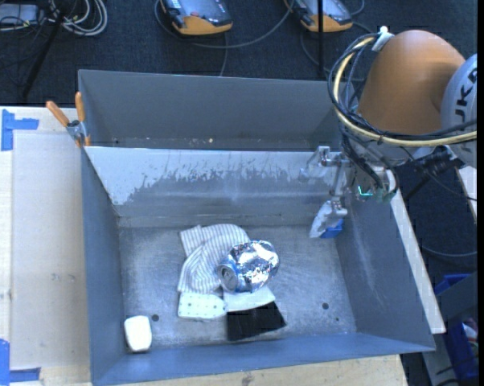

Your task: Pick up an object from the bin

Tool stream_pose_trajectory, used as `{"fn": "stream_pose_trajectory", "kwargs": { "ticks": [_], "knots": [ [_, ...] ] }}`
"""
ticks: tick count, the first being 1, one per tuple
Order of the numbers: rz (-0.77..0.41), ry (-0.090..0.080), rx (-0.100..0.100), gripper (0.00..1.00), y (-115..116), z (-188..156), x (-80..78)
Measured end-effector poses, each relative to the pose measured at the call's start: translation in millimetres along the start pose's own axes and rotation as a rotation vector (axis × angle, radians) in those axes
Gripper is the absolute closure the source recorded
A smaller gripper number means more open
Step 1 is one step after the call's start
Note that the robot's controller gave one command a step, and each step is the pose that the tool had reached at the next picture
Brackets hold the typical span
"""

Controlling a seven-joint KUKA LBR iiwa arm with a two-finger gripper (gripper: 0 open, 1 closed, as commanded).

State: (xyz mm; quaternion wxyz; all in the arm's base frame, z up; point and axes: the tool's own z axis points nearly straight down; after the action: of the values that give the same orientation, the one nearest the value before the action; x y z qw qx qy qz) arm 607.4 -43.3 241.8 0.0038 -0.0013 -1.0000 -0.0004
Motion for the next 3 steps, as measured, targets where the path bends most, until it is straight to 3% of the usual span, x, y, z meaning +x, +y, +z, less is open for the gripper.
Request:
{"fn": "stream_pose_trajectory", "kwargs": {
  "ticks": [1,2,3],
  "knots": [
    [-0.001,-0.008,0.001,0.00,0,-5,-1.2],
    [-0.055,-0.011,0.001,0.00,36,68,19.2],
    [-0.173,-0.003,0.001,0.00,95,85,34.4]
  ]
}}
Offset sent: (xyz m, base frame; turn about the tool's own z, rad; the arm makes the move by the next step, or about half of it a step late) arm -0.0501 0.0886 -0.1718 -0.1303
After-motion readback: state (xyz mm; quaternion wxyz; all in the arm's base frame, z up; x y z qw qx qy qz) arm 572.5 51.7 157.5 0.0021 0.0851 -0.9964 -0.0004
